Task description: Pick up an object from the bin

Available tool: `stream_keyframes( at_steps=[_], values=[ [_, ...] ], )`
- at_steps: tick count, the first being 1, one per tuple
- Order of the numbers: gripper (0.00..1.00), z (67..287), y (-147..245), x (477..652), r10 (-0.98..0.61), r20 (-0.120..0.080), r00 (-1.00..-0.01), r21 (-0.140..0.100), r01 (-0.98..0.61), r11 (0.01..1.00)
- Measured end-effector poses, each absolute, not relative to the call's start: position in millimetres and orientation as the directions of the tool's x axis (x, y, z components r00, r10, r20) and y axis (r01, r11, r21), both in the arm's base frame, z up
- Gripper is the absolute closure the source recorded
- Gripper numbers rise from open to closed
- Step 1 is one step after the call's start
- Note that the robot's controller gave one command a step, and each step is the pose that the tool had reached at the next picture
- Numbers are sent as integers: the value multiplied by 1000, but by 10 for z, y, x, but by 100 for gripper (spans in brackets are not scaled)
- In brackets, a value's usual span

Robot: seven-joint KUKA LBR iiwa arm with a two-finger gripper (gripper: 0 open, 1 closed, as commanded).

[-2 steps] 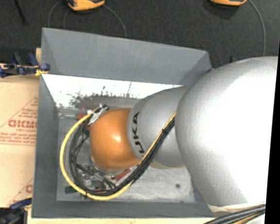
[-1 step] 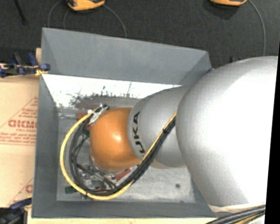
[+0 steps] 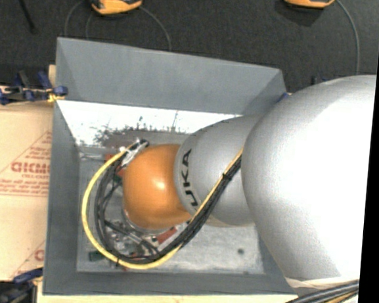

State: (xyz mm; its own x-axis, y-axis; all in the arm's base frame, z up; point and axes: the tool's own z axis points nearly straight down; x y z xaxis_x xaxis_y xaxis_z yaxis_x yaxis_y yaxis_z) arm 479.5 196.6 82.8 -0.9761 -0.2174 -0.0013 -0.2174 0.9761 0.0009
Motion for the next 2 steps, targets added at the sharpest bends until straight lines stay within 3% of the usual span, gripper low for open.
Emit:
stream_keyframes(
  at_steps=[2],
  values=[
    [100,1135,1958,4785,-216,4,-976,-1,-216,976]
  ],
)
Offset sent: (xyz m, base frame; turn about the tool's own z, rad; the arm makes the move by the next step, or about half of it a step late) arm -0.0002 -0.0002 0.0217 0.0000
